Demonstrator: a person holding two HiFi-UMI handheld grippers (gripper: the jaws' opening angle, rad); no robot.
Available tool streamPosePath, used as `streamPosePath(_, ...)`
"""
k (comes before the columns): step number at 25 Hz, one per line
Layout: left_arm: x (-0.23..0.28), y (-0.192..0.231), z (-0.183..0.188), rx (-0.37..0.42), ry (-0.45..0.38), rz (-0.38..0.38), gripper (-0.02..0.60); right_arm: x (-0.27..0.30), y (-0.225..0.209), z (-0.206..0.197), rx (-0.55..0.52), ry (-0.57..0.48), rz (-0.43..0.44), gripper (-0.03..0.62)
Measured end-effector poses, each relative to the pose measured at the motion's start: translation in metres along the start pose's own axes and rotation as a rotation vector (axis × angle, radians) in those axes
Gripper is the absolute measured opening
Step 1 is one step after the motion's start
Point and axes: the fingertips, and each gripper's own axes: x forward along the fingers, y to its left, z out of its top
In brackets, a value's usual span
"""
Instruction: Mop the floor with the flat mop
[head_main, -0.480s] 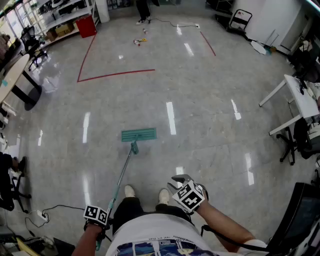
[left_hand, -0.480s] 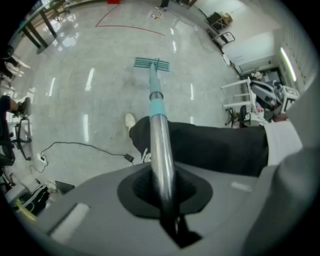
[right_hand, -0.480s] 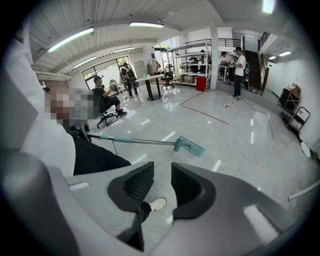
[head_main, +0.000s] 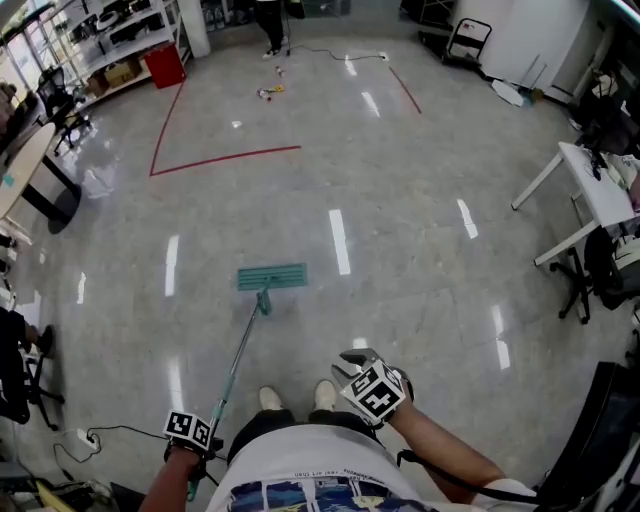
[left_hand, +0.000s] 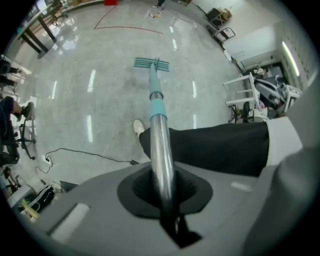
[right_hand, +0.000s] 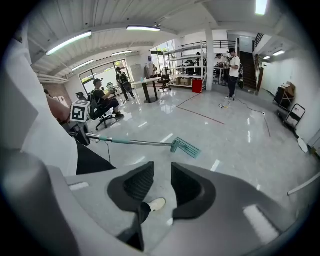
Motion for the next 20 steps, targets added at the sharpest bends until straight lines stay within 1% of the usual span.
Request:
streamPosePath(5,0.004,-0.008,-0.006,0.003,0.021,0.003,0.04,-0.003,-0.005,-0.009,0.016,0.002,0.008,0.115)
streamPosePath(10,0.005,-0.015,0.002,0.008,0.032,0.017,0.04,-0.006,-0.02,-0.015,0.032,-0.011,0.011,0.121)
streamPosePath(14,0.003,-0.019,0.019,-0.002,0.014,0.011,0.04,-0.009,-0.035,-0.026,0.056,-0.004,0.003,0.131)
streamPosePath(16,-0.002,-0.017,0.031,-0.014,0.002,0.005,0.04,-0.006,-0.041,-0.029,0.085,0.01,0.004,0.145)
streamPosePath(17,-0.006,-0.016,0.037,-0.019,-0.001,0.005,0.04,-0.004,-0.043,-0.027,0.094,0.012,0.005,0.156)
streamPosePath(20,-0.014,-0.012,0.06,-0.024,0.002,0.012,0.04,0.0,-0.057,-0.016,0.105,-0.003,-0.001,0.158)
